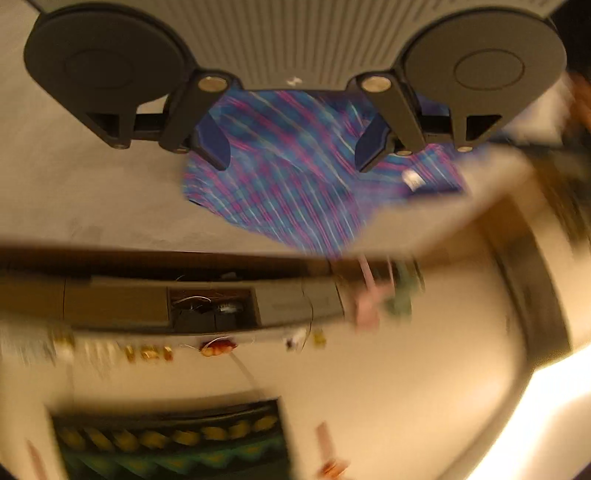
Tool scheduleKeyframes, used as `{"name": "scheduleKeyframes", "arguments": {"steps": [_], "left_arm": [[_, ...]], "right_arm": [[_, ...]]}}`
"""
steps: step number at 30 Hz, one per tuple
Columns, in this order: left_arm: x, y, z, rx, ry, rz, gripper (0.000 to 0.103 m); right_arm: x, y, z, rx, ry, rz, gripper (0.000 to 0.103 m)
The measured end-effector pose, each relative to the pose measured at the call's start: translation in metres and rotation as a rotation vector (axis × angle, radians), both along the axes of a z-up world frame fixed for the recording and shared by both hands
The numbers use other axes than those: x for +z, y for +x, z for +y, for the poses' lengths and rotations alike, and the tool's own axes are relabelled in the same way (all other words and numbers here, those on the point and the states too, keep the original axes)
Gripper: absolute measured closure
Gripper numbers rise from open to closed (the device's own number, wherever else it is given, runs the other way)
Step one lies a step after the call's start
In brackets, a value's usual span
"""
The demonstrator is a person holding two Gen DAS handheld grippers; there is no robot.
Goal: Fold clothes
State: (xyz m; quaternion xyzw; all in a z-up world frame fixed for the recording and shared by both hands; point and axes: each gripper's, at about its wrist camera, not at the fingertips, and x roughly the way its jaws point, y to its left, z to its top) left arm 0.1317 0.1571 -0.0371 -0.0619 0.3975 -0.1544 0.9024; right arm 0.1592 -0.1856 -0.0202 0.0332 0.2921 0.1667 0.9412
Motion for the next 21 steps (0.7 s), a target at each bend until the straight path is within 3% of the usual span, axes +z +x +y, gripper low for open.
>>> {"name": "scheduleKeyframes", "arguments": {"steps": [1,2,4,6,8,10,12,14,15,16,17,19,21], "left_arm": [[0.000,-0.003,-0.005,-0.018,-0.005,-0.015,0.101],[-0.001,0.000,-0.007,-0.039,-0.016,-0.032,0.094],[0.003,0.002,-0.014,-0.081,-0.048,-0.064,0.054],[0.002,0.001,-0.018,-0.089,-0.052,-0.079,0.044],[0.001,0.003,-0.029,-0.082,-0.005,-0.090,0.044],[-0.008,0.009,-0.033,-0.052,0.043,-0.087,0.047],[-0.013,0.019,-0.034,-0.035,0.040,-0.072,0.052],[-0.015,0.025,-0.034,-0.041,0.033,-0.072,0.055],[-0.016,0.027,-0.035,-0.053,0.037,-0.076,0.068],[-0.017,0.030,-0.036,-0.068,0.042,-0.074,0.100],[-0.019,0.032,-0.038,-0.080,0.051,-0.068,0.103],[-0.017,0.030,-0.041,-0.087,0.075,-0.076,0.103],[-0.010,0.025,-0.047,-0.099,0.083,-0.135,0.103]], "right_arm": [[-0.004,-0.002,0.010,0.038,-0.071,-0.002,0.026],[-0.008,-0.005,0.020,0.077,-0.141,-0.003,0.026],[-0.015,-0.013,0.045,0.174,-0.267,-0.026,0.023],[-0.024,-0.014,0.071,0.254,-0.358,-0.066,0.017],[-0.037,-0.011,0.096,0.323,-0.447,-0.092,0.016],[-0.053,-0.005,0.114,0.361,-0.544,-0.112,0.017],[-0.071,0.004,0.127,0.371,-0.646,-0.128,0.020],[-0.085,0.016,0.128,0.333,-0.716,-0.159,0.031],[-0.088,0.023,0.126,0.322,-0.723,-0.157,0.039],[-0.092,0.030,0.124,0.311,-0.728,-0.153,0.074],[-0.094,0.037,0.121,0.296,-0.726,-0.139,0.101],[-0.092,0.043,0.114,0.260,-0.712,-0.147,0.103],[-0.080,0.041,0.104,0.217,-0.676,-0.181,0.103]]}}
